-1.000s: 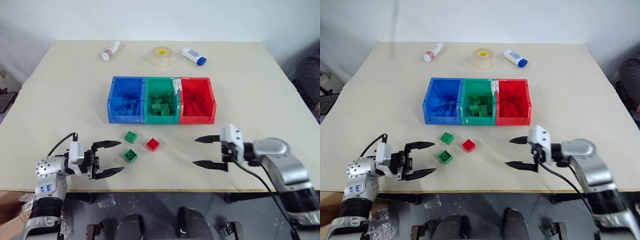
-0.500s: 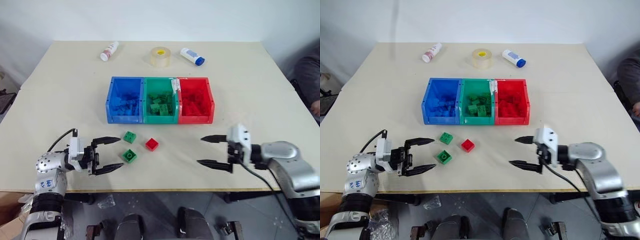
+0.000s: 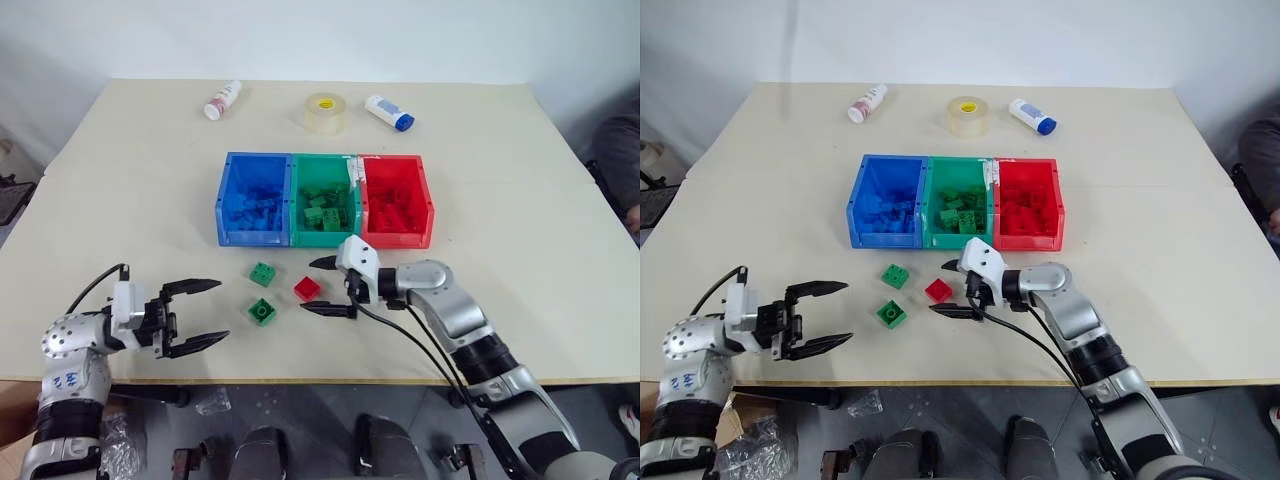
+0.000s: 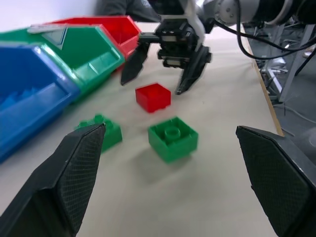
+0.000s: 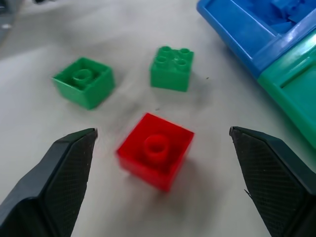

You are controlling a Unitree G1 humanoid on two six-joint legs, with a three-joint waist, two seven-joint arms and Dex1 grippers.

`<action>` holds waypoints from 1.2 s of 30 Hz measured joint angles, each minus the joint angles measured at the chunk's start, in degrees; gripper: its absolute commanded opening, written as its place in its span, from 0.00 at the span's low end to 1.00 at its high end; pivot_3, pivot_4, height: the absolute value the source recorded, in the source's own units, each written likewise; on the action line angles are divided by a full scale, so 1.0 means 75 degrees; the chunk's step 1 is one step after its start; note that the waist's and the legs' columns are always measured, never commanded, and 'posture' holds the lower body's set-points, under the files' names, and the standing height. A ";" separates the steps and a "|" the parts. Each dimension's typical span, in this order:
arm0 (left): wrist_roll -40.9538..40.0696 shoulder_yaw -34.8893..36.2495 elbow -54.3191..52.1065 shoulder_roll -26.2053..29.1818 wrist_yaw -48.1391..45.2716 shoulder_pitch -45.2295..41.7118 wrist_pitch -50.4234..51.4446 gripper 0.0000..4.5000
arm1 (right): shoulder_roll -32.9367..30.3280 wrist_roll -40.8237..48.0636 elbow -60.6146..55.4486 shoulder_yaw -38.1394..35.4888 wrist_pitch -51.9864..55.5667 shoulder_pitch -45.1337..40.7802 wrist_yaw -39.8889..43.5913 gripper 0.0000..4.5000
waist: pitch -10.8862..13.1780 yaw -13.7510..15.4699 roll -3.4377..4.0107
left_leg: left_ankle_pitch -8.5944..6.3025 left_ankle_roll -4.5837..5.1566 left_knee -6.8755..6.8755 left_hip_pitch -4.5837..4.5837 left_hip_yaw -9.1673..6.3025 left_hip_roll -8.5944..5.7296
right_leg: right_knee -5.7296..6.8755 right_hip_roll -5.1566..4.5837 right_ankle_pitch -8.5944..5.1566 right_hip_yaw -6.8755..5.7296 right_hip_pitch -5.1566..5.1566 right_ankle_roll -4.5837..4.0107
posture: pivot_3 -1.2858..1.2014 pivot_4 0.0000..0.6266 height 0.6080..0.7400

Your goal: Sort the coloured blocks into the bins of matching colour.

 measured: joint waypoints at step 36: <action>-0.0143 -0.0070 0.0362 -0.0215 -0.0003 -0.0502 0.0078 1.00 | -0.1157 0.1072 -0.1409 -0.2467 0.0875 -0.0349 -0.1076 0.33 | 0.0000 -0.0011 0.0000 | 0.0002 -0.0003 -0.0003 0.0001 0.0004 0.0001 | 0.0003 0.0001 -0.0001 0.0001 -0.0003 -0.0002 | 0.52 0.24 1.00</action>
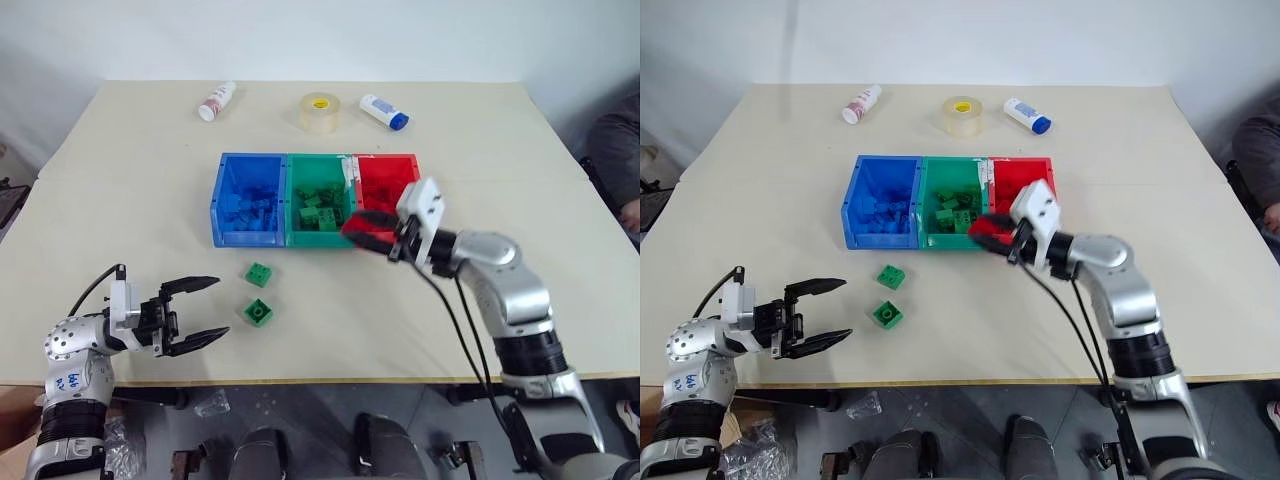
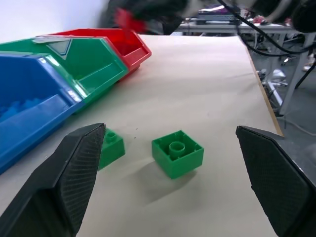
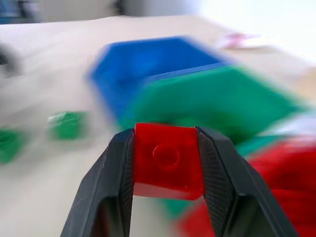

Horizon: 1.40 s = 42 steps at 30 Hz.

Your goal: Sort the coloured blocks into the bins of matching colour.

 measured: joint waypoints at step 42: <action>0.1862 0.1003 -0.4149 -0.1139 0.5640 0.4535 0.0441 1.00 | -0.2237 0.0803 0.1378 0.0200 -0.2035 0.1520 0.4807 0.99 | 0.0001 0.0024 0.0001 | -0.0008 0.0005 -0.0003 0.0017 0.0005 0.0006 | -0.0023 0.0000 0.0002 0.0009 0.0012 0.0001 | 0.52 0.24 1.00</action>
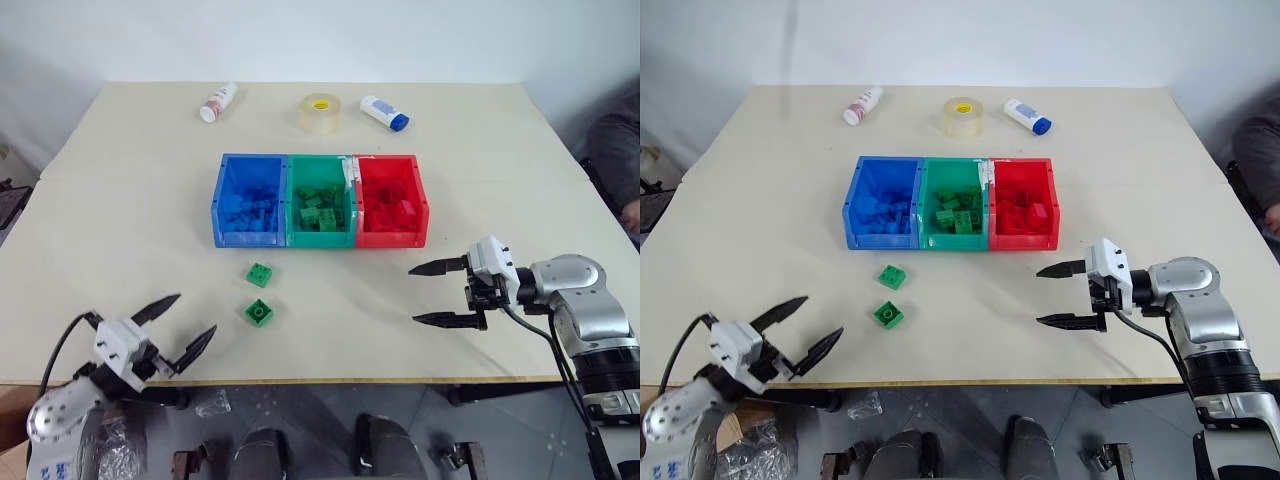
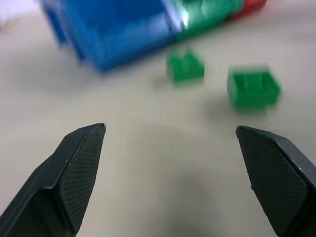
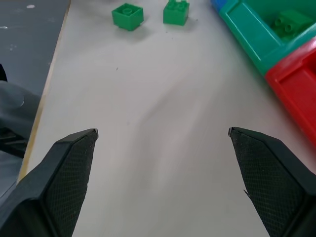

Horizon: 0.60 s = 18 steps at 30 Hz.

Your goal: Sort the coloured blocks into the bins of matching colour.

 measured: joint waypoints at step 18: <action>0.0660 -0.1197 -0.1119 -0.0175 0.0883 -0.0405 0.0457 1.00 | 0.0474 0.0020 0.0661 0.0271 -0.0232 -0.0628 0.0122 0.99 | -0.0001 0.0045 0.0002 | -0.0005 0.0001 0.0021 -0.0004 0.0000 0.0002 | 0.0017 0.0000 -0.0003 -0.0004 0.0001 -0.0007 | 0.52 0.24 1.00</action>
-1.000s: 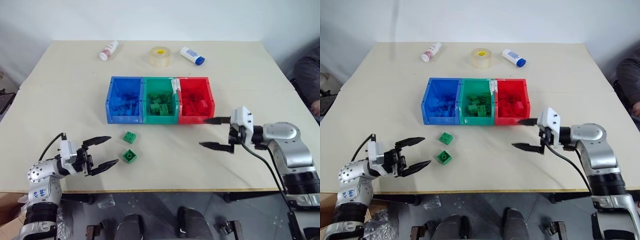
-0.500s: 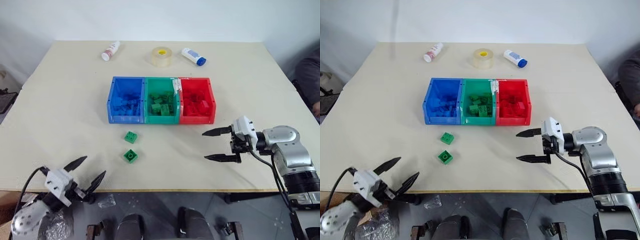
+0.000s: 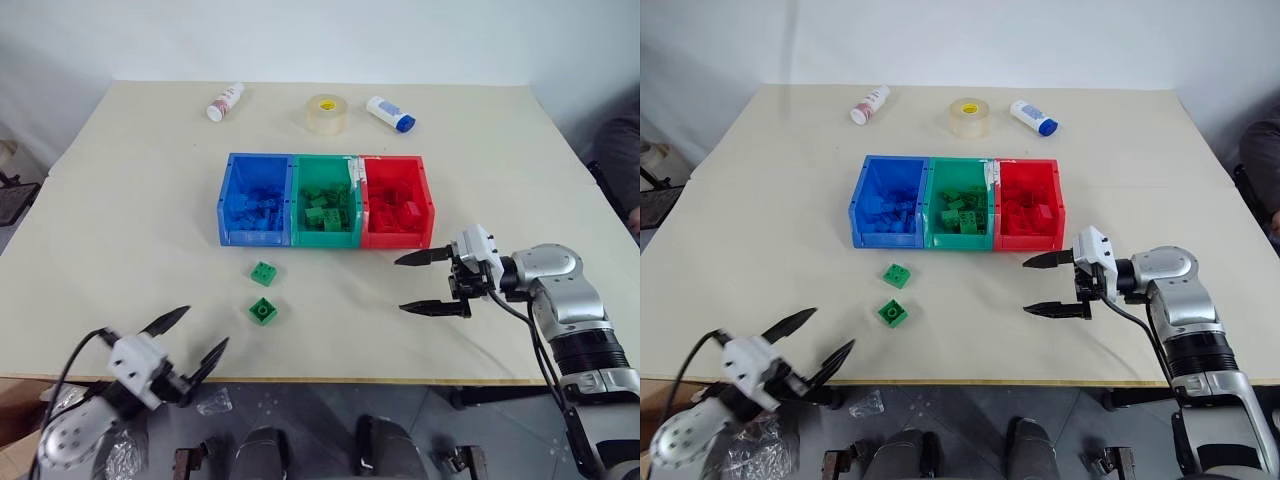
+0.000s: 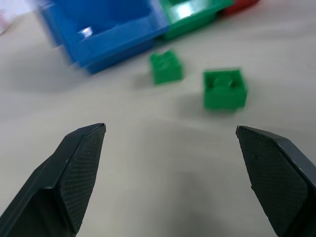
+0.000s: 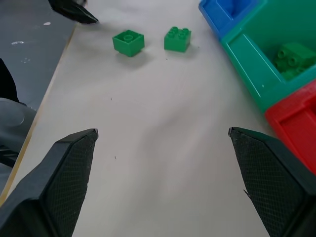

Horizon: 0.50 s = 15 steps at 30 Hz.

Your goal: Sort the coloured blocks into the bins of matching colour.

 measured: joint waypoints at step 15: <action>0.1030 -0.1688 0.1133 -0.0076 0.0216 -0.2025 0.0669 0.91 | -0.0080 0.0325 -0.1197 -0.0392 0.0408 0.0763 -0.0303 1.00 | -0.0021 0.0109 0.0036 | -0.0001 0.0001 0.0030 0.0005 -0.0008 0.0000 | 0.0003 0.0001 0.0001 -0.0001 0.0014 0.0001 | 0.52 0.24 1.00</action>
